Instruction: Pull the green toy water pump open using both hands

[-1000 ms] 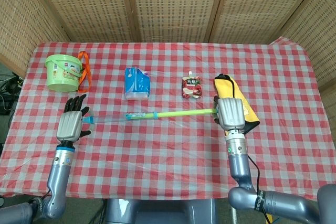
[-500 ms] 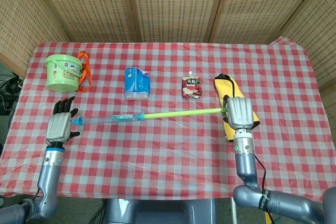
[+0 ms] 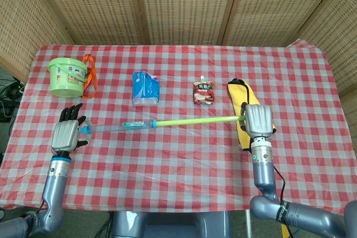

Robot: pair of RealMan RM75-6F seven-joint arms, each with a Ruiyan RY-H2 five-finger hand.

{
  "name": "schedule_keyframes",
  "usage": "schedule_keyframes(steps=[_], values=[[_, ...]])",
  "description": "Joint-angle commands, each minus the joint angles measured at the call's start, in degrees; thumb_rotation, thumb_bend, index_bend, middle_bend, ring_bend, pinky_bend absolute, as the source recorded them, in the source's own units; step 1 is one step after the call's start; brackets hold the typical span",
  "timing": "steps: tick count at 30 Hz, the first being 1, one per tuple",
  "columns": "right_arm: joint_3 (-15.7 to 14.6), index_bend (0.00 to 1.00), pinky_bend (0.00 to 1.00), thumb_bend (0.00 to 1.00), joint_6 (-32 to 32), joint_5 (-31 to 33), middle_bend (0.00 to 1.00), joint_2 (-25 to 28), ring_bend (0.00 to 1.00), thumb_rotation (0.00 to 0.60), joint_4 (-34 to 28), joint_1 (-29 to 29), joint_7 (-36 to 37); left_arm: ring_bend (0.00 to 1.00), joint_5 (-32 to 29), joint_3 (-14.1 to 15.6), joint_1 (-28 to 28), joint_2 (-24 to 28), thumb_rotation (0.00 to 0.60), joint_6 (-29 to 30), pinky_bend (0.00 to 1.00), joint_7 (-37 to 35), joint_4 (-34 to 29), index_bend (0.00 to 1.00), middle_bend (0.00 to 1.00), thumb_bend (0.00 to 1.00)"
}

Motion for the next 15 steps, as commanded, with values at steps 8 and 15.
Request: schedule_keyframes(steps=[8, 15], values=[[-0.97, 0.67, 0.79, 0.35, 1.16, -1.61, 1.00, -0.91, 0.96, 0.600, 4.58, -0.34, -0.99, 0.00, 0.48, 0.21, -1.16, 0.28, 0.600, -2.80, 0.00, 0.68, -0.29, 0.19, 0.00, 0.26], [-0.16, 0.41, 0.43, 0.19, 1.75, 2.12, 0.88, -0.71, 0.75, 0.600, 3.87, -0.64, -5.62, 0.00, -0.06, -0.14, -1.76, 1.53, 0.600, -3.80, 0.00, 1.86, -2.16, 0.06, 0.00, 0.23]])
